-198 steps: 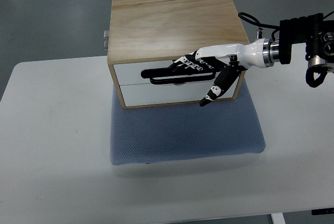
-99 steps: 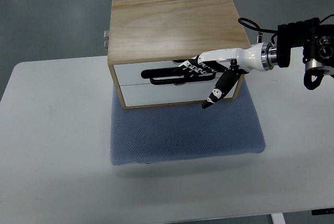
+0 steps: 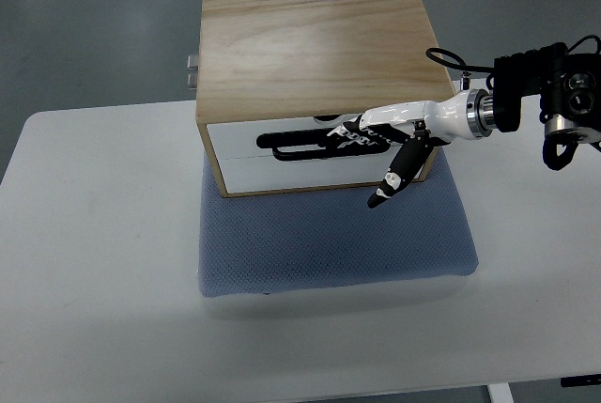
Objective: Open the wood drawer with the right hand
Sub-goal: 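Pull the upper drawer toward the robot with the right hand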
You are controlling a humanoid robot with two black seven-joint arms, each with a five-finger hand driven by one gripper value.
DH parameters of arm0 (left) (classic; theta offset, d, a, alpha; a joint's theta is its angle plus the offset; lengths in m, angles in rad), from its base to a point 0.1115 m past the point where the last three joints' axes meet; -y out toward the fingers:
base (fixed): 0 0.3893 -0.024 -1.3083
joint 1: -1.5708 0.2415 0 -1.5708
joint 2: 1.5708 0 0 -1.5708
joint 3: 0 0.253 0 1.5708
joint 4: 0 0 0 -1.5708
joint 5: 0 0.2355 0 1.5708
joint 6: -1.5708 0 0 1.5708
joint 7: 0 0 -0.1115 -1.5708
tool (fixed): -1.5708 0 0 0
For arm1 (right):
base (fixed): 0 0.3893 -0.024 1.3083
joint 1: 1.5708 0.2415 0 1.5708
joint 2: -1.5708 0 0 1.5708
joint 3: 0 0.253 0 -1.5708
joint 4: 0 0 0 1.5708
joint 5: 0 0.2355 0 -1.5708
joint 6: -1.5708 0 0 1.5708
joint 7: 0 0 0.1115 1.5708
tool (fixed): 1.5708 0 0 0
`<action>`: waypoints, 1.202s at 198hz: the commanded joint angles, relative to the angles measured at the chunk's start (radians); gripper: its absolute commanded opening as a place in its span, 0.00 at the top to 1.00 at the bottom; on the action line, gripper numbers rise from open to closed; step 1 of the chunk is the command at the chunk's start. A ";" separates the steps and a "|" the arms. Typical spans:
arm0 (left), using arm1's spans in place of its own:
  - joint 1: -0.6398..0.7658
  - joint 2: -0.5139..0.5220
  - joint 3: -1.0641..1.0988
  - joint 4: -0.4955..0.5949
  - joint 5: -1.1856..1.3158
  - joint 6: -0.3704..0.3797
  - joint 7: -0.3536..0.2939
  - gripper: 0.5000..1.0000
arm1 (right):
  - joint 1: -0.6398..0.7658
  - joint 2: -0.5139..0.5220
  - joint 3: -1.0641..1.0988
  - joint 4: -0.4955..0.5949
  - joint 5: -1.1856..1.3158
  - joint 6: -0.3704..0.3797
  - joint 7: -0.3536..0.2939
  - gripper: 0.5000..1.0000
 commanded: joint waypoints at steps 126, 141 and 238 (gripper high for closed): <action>0.000 0.000 -0.002 0.008 -0.001 0.000 -0.001 0.00 | 0.009 -0.032 -0.002 0.117 0.048 0.000 -0.008 0.11; 0.000 0.000 -0.002 0.008 -0.001 0.000 -0.001 0.00 | 0.009 -0.040 -0.002 0.127 0.061 0.000 -0.008 0.11; 0.000 0.000 -0.002 0.009 -0.001 0.001 -0.001 0.00 | 0.007 -0.110 -0.031 0.184 0.107 0.000 -0.027 0.11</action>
